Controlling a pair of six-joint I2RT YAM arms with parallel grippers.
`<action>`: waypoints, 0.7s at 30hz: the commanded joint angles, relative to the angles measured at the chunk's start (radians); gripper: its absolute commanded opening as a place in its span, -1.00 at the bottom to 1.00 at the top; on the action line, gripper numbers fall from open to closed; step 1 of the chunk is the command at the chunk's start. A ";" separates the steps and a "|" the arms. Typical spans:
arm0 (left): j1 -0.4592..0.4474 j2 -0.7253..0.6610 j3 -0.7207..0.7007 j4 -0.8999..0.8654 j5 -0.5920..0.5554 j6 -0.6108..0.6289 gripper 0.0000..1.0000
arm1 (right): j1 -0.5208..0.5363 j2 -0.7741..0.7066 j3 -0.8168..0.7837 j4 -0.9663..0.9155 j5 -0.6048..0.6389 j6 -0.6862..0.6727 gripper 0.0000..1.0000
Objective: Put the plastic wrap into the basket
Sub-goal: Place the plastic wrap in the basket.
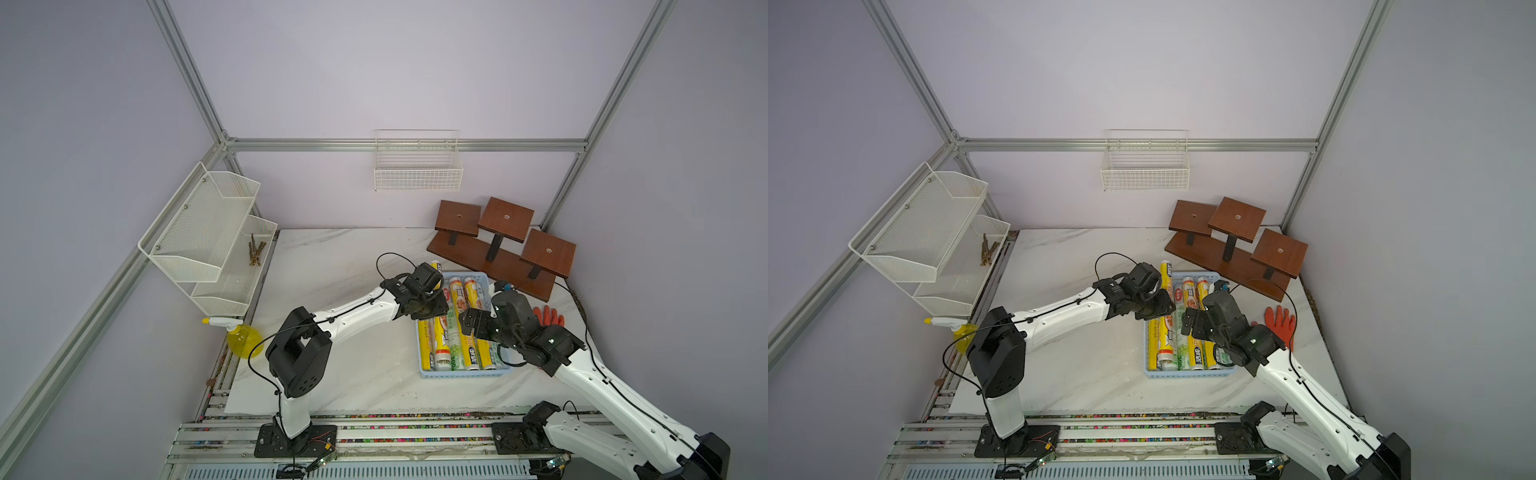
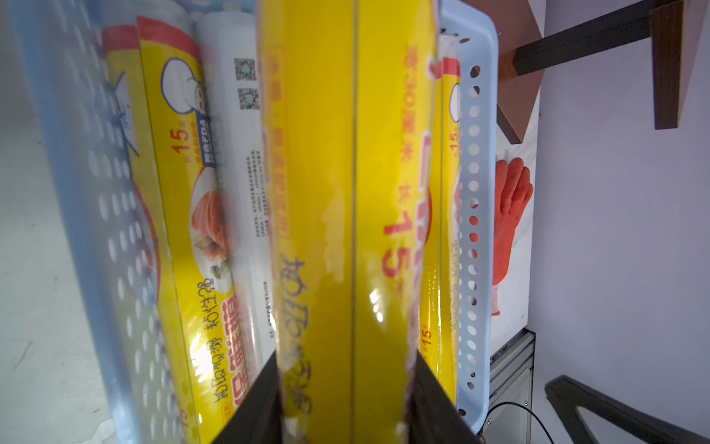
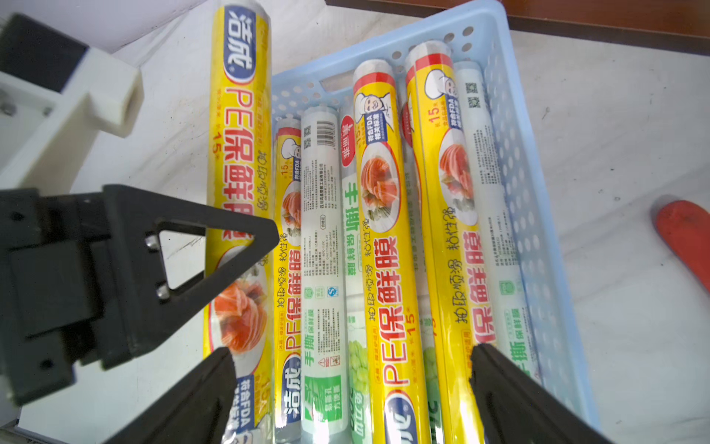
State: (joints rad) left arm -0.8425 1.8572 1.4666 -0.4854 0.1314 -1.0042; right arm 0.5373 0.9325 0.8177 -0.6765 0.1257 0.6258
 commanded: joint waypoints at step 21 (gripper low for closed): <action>-0.046 0.088 0.037 0.097 0.033 -0.071 -0.34 | -0.005 -0.069 -0.120 0.093 -0.032 -0.011 0.98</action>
State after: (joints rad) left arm -0.8783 1.9385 1.4639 -0.4118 0.1532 -1.0641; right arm 0.5365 0.8864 0.7155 -0.6312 0.1101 0.6193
